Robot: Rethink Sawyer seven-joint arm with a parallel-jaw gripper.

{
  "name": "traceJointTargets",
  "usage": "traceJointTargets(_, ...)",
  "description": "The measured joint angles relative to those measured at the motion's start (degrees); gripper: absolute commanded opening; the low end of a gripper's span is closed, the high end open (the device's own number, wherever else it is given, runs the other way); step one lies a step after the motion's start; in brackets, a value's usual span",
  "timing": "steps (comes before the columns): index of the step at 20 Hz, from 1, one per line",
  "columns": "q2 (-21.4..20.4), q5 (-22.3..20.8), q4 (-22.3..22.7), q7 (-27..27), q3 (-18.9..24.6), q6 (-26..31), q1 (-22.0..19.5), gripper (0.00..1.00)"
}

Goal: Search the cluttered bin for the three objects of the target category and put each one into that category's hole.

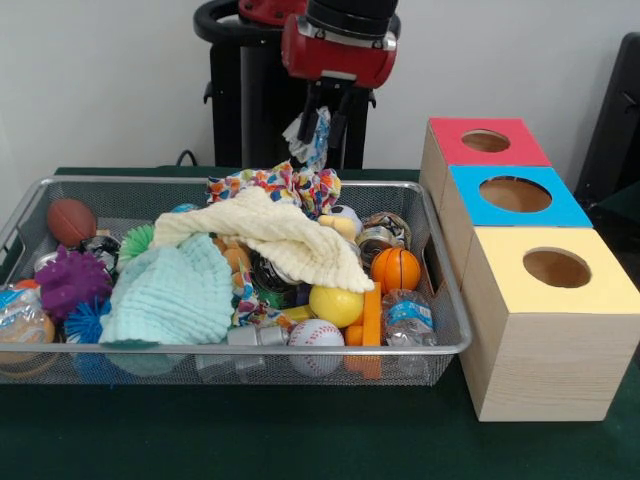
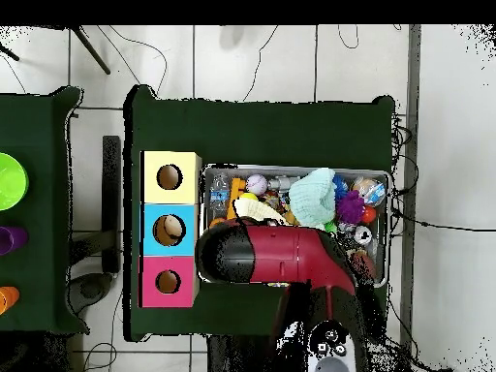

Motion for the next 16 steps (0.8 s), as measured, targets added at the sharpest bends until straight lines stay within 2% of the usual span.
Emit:
traceJointTargets(6,0.2,2.3,0.2,1.3,-2.6,0.0,3.7,0.00)
traceJointTargets(16,0.9,6.4,0.9,7.9,-7.4,0.0,10.5,0.00)
